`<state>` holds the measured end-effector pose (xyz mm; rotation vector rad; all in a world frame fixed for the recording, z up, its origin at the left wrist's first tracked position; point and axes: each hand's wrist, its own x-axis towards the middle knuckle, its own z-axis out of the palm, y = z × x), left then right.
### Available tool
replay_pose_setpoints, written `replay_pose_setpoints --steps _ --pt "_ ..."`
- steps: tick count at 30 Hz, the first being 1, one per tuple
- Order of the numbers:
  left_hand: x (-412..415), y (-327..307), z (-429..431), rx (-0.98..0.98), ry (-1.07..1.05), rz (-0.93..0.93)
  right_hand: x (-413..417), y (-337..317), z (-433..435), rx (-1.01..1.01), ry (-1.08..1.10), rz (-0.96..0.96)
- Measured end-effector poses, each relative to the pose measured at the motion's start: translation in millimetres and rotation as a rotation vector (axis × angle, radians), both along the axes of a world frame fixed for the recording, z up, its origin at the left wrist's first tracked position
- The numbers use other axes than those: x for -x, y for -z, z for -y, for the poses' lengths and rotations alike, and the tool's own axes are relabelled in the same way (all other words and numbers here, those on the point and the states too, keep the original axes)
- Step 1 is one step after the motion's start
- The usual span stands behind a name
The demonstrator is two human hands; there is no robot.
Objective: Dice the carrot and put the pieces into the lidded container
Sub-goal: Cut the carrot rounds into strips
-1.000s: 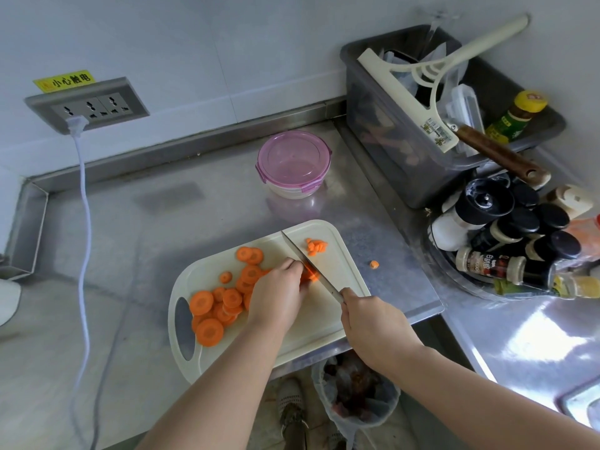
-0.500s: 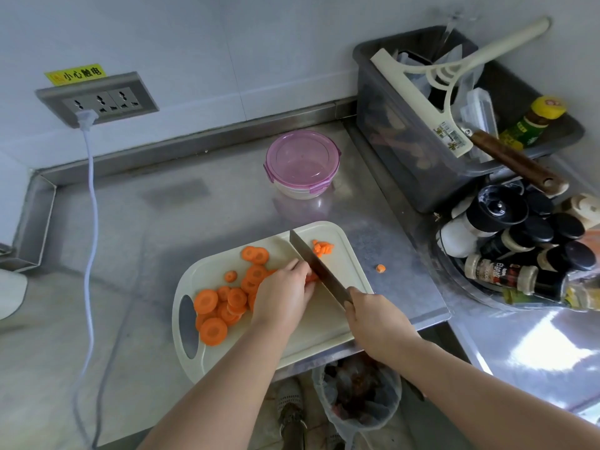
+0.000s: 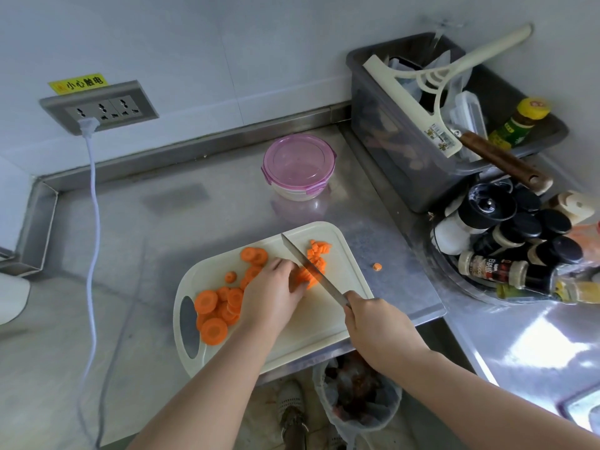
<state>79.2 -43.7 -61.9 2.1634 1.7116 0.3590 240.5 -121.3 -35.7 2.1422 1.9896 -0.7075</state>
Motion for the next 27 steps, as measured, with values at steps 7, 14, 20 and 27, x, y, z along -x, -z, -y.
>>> replay_pose_setpoints --steps 7,14,20,27 --pt "-2 3 2 -0.036 0.018 -0.114 3 5 0 0.003 -0.002 0.014" --pt "-3 8 2 -0.043 0.048 -0.117 5 7 -3 0.076 -0.018 0.04" --pt "-4 6 2 -0.047 0.041 -0.122 10 10 -7 0.162 -0.005 0.062" --pt "-4 3 4 -0.065 0.037 -0.035 -1 8 -17 0.16 0.166 -0.205"
